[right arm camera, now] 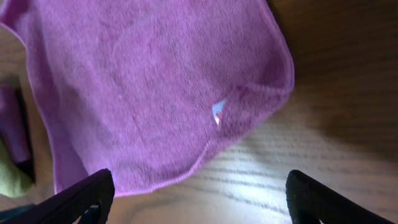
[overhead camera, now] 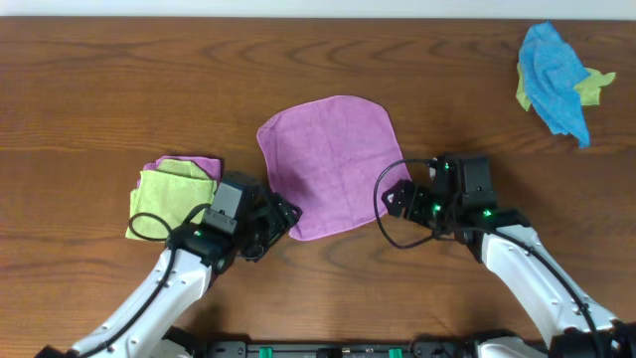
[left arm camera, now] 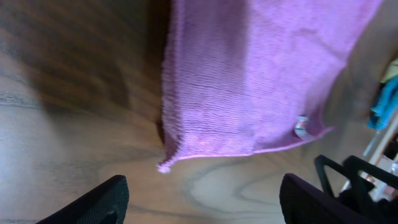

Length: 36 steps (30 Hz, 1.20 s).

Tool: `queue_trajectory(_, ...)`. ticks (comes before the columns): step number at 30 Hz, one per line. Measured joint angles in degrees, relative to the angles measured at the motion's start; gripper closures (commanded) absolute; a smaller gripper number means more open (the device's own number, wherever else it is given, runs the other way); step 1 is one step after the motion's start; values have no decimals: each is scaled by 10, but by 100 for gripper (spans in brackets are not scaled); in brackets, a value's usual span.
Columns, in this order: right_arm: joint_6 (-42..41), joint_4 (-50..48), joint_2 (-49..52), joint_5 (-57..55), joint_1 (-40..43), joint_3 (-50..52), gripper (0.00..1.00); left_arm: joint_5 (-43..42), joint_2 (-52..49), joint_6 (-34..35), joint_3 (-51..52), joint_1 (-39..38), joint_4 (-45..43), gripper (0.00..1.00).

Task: Fold the cloth
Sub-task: 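Grasp the pink cloth's bottom left and right corners with both grippers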

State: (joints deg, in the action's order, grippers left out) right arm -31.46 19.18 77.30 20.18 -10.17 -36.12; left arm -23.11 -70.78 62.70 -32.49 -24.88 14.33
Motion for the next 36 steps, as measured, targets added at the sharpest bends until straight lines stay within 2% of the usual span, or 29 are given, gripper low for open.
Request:
queue_trajectory(7,-11,-19,4,-7,0,0,10,0,-43,16,0,-1,-3,24)
queue_trajectory(17,-19,-30,6,-12,0,0,11,1,-100,35,0,-26,-62,26)
queue_trajectory(23,-27,-46,40,-13,0,0,12,9,-124,41,0,-27,-71,27)
queue_trajectory(33,-39,-73,71,-15,0,0,21,16,-143,56,0,-40,-110,41)
queue_trajectory(36,-39,-78,71,-17,0,0,27,19,-150,63,0,-53,-121,46)
